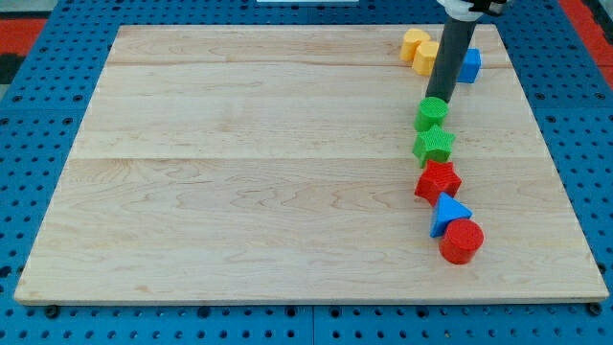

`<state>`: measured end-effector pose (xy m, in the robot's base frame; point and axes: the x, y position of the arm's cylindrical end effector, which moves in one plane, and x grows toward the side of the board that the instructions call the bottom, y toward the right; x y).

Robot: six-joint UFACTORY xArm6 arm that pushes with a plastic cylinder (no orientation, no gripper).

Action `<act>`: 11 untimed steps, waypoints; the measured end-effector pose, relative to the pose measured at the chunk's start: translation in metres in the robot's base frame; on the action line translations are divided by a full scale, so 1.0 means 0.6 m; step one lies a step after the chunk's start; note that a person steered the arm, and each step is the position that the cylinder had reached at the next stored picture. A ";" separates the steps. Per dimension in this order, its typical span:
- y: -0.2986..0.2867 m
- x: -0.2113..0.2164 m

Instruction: Push the blue cube towards the top of the green circle

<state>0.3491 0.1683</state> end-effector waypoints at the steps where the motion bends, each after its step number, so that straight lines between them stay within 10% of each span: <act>1: 0.000 0.000; 3: 0.175 -0.025; 5: 0.156 -0.150; 11: 0.065 -0.102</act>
<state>0.2880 0.2075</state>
